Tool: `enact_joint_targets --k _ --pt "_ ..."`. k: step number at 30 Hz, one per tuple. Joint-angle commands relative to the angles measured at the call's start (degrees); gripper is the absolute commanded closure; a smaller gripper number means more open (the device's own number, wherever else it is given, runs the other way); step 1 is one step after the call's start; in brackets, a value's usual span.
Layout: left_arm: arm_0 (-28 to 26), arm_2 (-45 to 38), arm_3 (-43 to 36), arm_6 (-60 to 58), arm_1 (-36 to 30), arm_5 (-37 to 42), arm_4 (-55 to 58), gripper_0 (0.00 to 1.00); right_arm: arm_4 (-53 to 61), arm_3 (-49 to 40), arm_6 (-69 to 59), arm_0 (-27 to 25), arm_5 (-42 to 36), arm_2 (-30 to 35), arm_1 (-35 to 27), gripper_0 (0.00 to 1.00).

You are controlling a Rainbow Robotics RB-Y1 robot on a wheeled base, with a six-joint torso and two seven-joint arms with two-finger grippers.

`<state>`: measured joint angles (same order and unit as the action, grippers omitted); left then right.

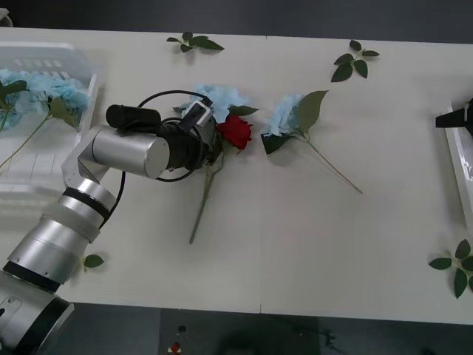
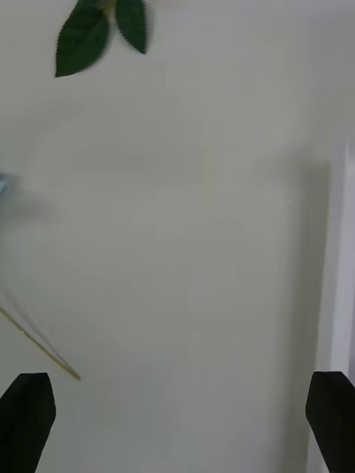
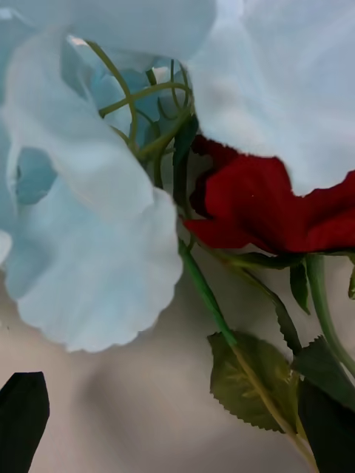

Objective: Put the red flowers into the right box and the blue flowers into the left box

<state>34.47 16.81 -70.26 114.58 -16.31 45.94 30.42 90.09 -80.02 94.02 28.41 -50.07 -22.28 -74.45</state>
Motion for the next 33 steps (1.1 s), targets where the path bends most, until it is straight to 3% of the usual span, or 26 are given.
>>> enact_joint_targets --k 1,6,7,10,11,15,20,21,23,33 --pt "1.5 0.1 -0.4 -1.1 -0.5 -0.4 -1.0 0.02 -5.1 -10.4 2.2 -4.4 2.5 2.8 1.4 0.0" --pt "1.7 2.3 0.2 -0.7 -0.5 -0.4 -1.6 0.02 -12.3 -19.6 2.6 -5.8 3.1 2.1 4.4 0.0" --pt "1.7 2.6 0.3 -0.7 -0.5 -0.5 -1.7 0.07 -13.5 -20.7 2.7 -5.8 3.1 1.8 4.8 0.0" --pt "1.7 2.7 0.7 -0.7 -0.5 -0.4 -2.0 0.39 -16.9 -23.2 3.1 -5.7 2.3 1.1 7.6 0.0" --pt "1.7 2.7 0.9 -0.7 -0.5 -0.5 -2.2 0.45 -17.8 -23.6 3.3 -5.6 2.0 0.9 8.5 0.0" --pt "1.7 3.5 1.7 -0.5 -0.5 -0.5 -2.8 0.46 -21.0 -24.0 3.8 -4.7 1.6 -0.3 12.0 0.0" --pt "1.7 5.1 3.6 -0.5 -0.5 -0.4 -3.3 0.46 -24.9 -21.1 3.5 0.6 1.6 -5.6 15.6 0.0" --pt "1.7 5.4 3.8 -0.5 -0.5 -0.5 -3.4 0.54 -25.1 -20.1 3.5 1.5 1.6 -6.4 16.4 0.0" --pt "1.7 6.0 4.8 -0.6 -0.5 -0.9 -3.4 0.98 -25.5 -17.3 3.7 3.5 1.6 -7.7 18.3 0.0" --pt "-0.2 5.9 5.8 -0.4 -2.4 -6.5 -4.0 1.0 -28.2 -4.1 4.4 12.4 1.7 -11.9 27.1 0.0"
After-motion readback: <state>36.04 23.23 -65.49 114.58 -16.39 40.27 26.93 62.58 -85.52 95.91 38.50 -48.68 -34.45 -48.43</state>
